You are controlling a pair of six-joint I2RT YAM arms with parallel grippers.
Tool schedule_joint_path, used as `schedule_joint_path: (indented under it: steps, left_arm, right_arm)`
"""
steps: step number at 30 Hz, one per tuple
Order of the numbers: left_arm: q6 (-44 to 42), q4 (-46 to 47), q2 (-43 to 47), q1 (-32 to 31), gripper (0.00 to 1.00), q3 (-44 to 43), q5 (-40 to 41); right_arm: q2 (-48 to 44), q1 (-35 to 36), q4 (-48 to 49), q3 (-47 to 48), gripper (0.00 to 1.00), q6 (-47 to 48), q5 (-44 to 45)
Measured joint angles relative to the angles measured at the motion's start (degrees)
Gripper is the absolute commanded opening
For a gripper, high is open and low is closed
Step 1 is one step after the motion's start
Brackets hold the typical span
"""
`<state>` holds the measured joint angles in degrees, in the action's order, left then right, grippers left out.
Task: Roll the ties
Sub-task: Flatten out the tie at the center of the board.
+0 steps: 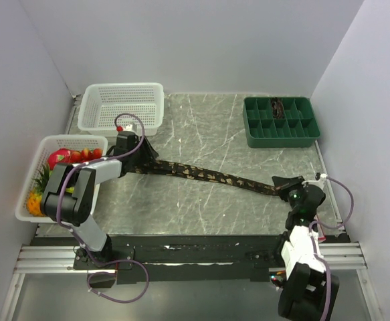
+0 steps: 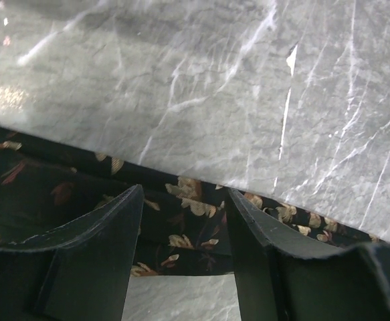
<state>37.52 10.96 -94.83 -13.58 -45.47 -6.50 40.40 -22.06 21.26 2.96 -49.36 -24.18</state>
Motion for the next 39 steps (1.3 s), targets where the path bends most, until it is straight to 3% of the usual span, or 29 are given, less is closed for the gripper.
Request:
schedule_joint_path:
  steps: [7,12,19,24,27,32,39]
  left_arm:
    - [-0.26,-1.53,-0.63,0.00,0.59,-1.40,-0.50]
    - [-0.48,-4.33,-0.39,0.81,0.61,-1.49,-0.07]
    - [-0.79,-6.99,2.56,3.93,0.61,-1.49,0.00]
    - [-1.40,-8.41,5.14,5.25,0.61,-1.49,0.39]
    - [-1.57,-9.11,5.90,5.66,0.61,-1.49,0.55]
    - [-1.49,-9.73,5.97,6.29,0.61,-1.46,1.14]
    - [-1.31,-11.72,5.95,7.19,0.64,-1.46,4.92]
  right_arm:
    - [10.80,1.31,3.43,-0.20,0.00,1.05,-0.96]
    - [23.19,1.31,17.42,-0.39,0.00,0.44,-1.36]
    - [45.86,1.46,39.36,-0.07,0.00,-7.30,-3.26]
    - [57.29,1.46,47.34,1.27,0.00,-13.35,-4.24]
    - [55.98,1.49,47.32,2.16,0.00,-13.92,-4.46]
    - [43.25,2.75,37.97,7.04,0.00,-8.07,-2.08]
    - [32.30,4.00,28.46,9.09,0.00,-0.57,-1.73]
